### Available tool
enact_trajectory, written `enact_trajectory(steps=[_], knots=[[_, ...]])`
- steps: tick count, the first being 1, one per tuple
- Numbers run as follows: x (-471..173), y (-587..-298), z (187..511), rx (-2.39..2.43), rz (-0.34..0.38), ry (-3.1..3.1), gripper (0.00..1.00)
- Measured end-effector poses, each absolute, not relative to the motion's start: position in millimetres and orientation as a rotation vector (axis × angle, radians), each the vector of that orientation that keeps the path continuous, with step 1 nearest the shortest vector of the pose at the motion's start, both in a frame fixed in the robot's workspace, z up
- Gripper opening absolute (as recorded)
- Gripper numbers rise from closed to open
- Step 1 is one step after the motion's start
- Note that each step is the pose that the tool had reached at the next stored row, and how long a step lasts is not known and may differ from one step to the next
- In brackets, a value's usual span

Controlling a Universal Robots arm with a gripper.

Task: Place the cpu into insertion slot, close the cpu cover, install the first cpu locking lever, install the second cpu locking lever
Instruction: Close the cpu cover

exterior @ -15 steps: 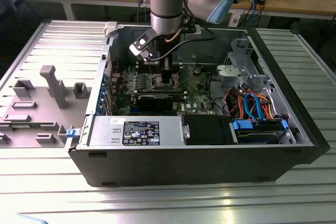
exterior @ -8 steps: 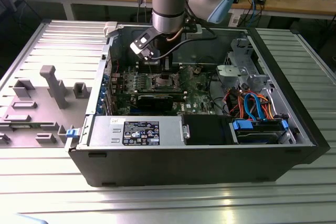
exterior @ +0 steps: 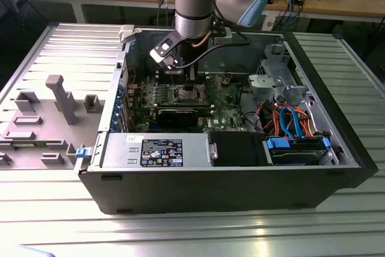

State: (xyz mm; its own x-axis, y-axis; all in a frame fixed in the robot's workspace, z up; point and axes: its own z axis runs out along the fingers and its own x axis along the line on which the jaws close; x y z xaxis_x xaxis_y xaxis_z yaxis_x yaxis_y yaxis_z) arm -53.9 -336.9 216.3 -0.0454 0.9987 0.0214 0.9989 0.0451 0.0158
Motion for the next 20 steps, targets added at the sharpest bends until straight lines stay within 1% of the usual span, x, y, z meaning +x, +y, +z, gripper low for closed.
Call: enact_trajectory(steps=[20], knots=[[-53.9, -336.9, 218.3, -2.161, -0.041, -2.274, 0.11]])
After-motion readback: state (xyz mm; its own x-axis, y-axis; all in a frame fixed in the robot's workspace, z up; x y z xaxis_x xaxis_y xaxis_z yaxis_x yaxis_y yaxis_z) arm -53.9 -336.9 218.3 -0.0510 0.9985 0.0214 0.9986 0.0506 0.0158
